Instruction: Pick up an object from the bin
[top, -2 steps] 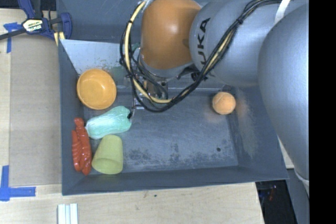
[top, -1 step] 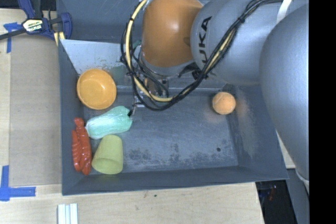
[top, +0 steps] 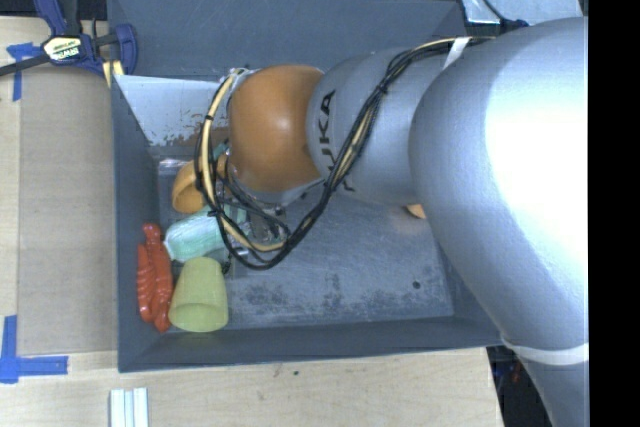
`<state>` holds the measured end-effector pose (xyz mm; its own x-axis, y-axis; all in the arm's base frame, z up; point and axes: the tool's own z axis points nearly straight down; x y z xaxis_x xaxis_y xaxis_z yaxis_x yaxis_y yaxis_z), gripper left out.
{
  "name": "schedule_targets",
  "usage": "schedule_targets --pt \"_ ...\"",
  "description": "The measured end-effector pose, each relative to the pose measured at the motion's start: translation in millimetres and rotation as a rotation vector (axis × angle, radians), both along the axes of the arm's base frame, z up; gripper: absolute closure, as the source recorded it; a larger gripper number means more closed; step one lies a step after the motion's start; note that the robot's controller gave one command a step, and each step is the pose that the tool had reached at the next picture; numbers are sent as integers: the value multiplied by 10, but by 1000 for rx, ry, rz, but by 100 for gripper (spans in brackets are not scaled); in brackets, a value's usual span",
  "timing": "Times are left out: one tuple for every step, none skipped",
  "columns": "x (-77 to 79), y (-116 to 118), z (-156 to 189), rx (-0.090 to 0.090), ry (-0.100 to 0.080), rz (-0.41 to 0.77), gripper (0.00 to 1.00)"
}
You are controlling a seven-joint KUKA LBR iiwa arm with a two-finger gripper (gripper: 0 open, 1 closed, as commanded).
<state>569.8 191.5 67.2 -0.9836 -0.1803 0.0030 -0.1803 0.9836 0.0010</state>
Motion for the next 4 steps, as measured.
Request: schedule_targets --pt "18 82 616 3 -15 -34 0" --pt "-1 1 107 0 -1 -10 0" --pt "35 74 49 2 -13 62 0" --pt "31 26 138 7 -14 -3 100"
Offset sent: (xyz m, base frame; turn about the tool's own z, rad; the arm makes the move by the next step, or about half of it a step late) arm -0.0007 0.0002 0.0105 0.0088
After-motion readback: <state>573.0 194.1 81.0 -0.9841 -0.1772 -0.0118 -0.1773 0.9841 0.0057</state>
